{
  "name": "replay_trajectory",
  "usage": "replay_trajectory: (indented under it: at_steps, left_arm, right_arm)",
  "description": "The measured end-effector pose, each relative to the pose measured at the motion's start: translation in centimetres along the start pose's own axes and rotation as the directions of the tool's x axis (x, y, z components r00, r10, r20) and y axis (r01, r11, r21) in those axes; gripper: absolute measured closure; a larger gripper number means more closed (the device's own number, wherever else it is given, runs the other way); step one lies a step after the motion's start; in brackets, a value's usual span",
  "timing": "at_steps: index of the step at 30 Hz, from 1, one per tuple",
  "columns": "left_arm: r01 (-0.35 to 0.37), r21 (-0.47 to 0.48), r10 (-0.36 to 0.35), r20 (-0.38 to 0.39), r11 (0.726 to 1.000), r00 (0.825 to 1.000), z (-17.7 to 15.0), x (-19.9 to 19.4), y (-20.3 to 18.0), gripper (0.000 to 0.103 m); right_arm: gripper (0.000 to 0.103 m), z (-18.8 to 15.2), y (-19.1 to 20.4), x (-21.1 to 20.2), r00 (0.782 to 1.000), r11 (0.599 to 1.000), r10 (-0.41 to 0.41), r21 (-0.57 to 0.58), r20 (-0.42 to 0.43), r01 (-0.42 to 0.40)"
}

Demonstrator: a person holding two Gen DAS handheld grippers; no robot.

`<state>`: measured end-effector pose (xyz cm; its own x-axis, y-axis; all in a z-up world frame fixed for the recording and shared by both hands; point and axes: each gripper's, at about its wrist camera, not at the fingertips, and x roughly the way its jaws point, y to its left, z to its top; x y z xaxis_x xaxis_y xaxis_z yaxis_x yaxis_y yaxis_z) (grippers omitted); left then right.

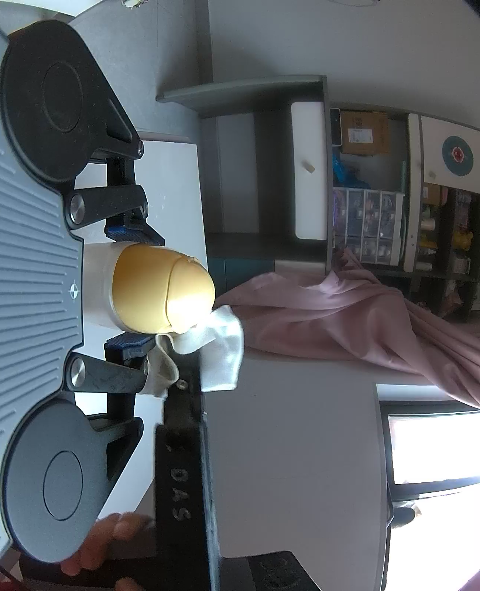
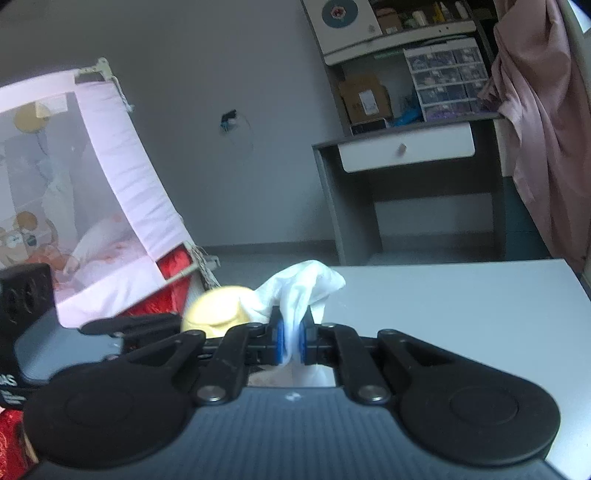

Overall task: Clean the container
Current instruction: 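Wipe the yellow cap with the cloth in the right gripper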

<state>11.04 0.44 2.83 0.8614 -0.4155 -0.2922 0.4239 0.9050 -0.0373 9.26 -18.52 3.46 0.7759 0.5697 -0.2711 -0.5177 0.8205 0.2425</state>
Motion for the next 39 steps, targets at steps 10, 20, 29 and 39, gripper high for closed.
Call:
replay_trajectory:
  at_steps: [10, 20, 29, 39]
  left_arm:
    - [0.0, 0.002, 0.0, -0.001, 1.0, 1.0, 0.0, 0.0, -0.1, 0.057]
    - [0.002, 0.005, -0.002, -0.003, 1.0, 1.0, 0.1, 0.1, -0.4, 0.057]
    - [0.001, 0.006, -0.001, -0.004, 1.0, 1.0, 0.2, 0.3, -0.1, 0.057]
    - [0.001, 0.012, -0.001, -0.006, 1.0, 1.0, 0.8, 1.0, -0.9, 0.057]
  right_arm:
    - [0.095, 0.3, 0.6, -0.8, 0.999, 1.0, 0.011, -0.008, 0.044, -0.011]
    - [0.095, 0.3, 1.7, -2.0, 0.996, 0.997, 0.078, -0.024, 0.034, -0.077]
    - [0.093, 0.7, 4.6, -2.3, 0.986, 0.975, 0.166, -0.145, -0.008, -0.165]
    - [0.094, 0.8, 4.8, -2.0, 0.985, 0.975, 0.171, -0.143, 0.003, -0.169]
